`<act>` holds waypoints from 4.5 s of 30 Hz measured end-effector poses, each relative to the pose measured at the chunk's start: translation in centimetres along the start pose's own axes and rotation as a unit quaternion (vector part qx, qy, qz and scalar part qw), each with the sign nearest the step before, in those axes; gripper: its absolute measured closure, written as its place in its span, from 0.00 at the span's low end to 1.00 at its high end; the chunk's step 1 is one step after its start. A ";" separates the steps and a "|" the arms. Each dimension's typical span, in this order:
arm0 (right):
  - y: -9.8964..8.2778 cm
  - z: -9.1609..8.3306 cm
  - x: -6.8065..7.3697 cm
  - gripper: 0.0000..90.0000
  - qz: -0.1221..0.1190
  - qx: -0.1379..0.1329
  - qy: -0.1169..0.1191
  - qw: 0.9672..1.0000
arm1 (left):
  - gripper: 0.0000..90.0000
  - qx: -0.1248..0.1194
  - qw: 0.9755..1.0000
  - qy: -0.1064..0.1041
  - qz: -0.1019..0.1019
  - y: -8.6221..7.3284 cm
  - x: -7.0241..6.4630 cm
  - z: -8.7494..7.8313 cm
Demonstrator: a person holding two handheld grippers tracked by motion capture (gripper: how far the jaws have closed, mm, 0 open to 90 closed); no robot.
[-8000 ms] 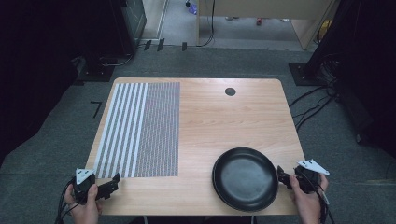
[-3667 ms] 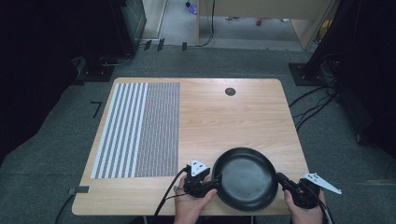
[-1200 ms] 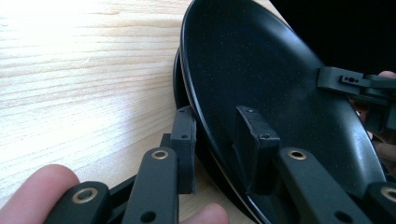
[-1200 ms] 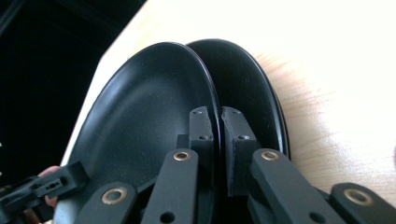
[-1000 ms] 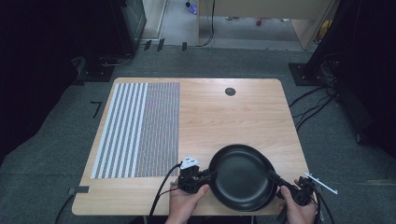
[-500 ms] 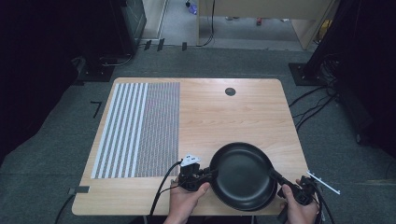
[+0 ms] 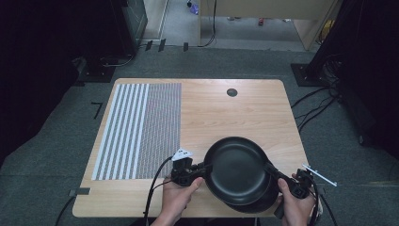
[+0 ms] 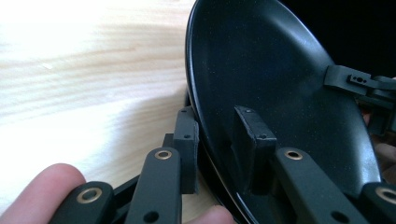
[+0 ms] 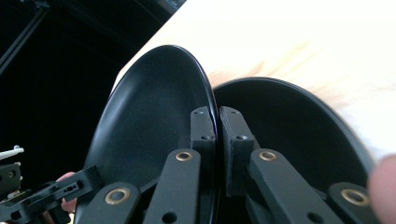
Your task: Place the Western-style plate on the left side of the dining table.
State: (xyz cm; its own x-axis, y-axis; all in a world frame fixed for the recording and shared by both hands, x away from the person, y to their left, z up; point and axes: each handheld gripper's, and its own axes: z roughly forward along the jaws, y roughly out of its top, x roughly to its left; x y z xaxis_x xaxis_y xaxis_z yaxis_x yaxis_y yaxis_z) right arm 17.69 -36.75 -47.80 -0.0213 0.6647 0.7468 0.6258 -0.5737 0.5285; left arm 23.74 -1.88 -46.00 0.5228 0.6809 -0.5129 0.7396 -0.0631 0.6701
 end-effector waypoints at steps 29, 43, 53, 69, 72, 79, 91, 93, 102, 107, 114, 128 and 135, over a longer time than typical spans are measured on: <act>-1.0 11.7 12.0 0.95 -0.048 0.058 0.060 0.995 | 0.85 -0.089 0.992 0.049 -0.072 2.7 10.0 -11.5; -2.8 17.4 15.2 0.95 -0.044 0.083 0.071 0.993 | 0.85 -0.103 0.986 0.081 -0.098 3.4 14.7 -14.4; -3.3 20.4 16.6 0.95 -0.050 0.092 0.073 0.992 | 0.85 -0.109 0.983 0.089 -0.115 3.7 17.0 -15.5; -3.6 26.3 17.9 0.95 -0.044 0.099 0.065 0.992 | 0.85 -0.108 0.978 0.115 -0.138 5.1 21.7 -15.7; -4.0 27.9 17.8 0.94 -0.034 0.103 0.057 0.992 | 0.85 -0.103 0.976 0.123 -0.148 5.3 22.9 -15.4; -4.1 30.2 18.1 0.94 -0.040 0.090 0.047 0.994 | 0.85 -0.106 0.971 0.128 -0.171 5.8 24.7 -14.7; -4.3 33.5 17.6 0.94 -0.027 0.090 0.016 0.995 | 0.85 -0.105 0.965 0.146 -0.193 6.7 27.4 -12.8; -4.4 34.1 17.4 0.93 -0.028 0.091 0.011 0.995 | 0.85 -0.104 0.963 0.149 -0.196 6.7 27.8 -12.5; -4.0 35.1 16.8 0.93 -0.040 0.089 -0.007 0.995 | 0.85 -0.099 0.963 0.148 -0.203 7.1 28.7 -11.1; -3.8 35.6 16.7 0.92 -0.052 0.086 -0.010 0.995 | 0.85 -0.108 0.961 0.148 -0.209 7.2 29.2 -10.8; -4.2 36.6 16.6 0.92 -0.069 0.092 -0.011 0.993 | 0.85 -0.101 0.960 0.154 -0.210 6.8 30.0 -10.5; -4.0 36.3 17.1 0.65 -0.110 0.093 -0.039 0.989 | 0.48 -0.091 0.969 0.193 -0.123 6.8 29.1 -10.8; -2.9 34.1 18.2 0.55 -0.178 0.094 -0.065 0.977 | 0.23 -0.068 0.970 0.218 -0.088 6.8 27.0 -12.3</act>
State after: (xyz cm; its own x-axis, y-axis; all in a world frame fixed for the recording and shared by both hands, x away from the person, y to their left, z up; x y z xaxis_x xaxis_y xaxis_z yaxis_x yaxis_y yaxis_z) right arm 42.11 -6.69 -49.54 -0.1716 0.8683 0.4653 0.7289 -0.2058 0.6529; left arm 37.68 25.08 -48.69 0.1430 0.9179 -0.3702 0.7222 0.1590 0.6732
